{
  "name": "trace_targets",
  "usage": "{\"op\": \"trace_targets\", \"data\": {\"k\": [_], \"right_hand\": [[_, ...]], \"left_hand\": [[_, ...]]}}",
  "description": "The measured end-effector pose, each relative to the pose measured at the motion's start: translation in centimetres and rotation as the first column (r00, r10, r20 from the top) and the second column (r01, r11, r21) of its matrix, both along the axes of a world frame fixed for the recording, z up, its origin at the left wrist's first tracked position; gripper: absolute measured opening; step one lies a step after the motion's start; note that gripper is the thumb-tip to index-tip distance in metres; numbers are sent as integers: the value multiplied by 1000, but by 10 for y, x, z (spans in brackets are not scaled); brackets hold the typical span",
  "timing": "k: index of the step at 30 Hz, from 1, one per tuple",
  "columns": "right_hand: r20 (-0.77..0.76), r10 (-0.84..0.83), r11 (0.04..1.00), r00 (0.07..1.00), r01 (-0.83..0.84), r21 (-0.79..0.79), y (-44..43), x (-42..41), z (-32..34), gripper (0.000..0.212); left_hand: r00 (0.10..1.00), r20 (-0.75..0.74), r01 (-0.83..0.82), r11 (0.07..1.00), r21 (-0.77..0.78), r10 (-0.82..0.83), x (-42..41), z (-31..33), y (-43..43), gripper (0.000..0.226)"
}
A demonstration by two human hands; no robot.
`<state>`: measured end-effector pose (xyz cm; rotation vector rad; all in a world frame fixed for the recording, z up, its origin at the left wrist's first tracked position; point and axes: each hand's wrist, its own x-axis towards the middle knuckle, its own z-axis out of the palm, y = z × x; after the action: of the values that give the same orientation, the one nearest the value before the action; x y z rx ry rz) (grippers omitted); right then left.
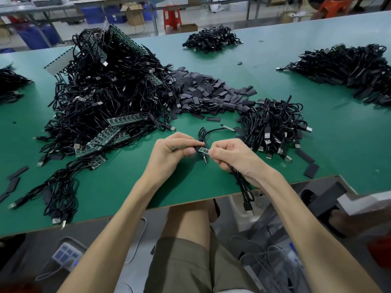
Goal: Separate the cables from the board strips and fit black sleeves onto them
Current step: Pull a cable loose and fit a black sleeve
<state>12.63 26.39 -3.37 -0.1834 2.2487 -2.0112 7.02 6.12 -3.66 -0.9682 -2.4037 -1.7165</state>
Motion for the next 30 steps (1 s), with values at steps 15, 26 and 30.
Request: {"op": "trace_targets", "data": {"k": [15,26,30], "right_hand": [[42,16,999,999,-18,36,2,-1,3,33],[73,13,999,997,-16,33,2,-4,4,30],[54,15,999,998,-17,33,3,-3,3,29]], "left_hand": [[1000,-9,-11,999,-44,10,1,1,0,24],[1000,-17,-7,1000,-30,6,1,2,-2,23],[1000,4,-6,999,-47,7,2,3,-1,23]]}}
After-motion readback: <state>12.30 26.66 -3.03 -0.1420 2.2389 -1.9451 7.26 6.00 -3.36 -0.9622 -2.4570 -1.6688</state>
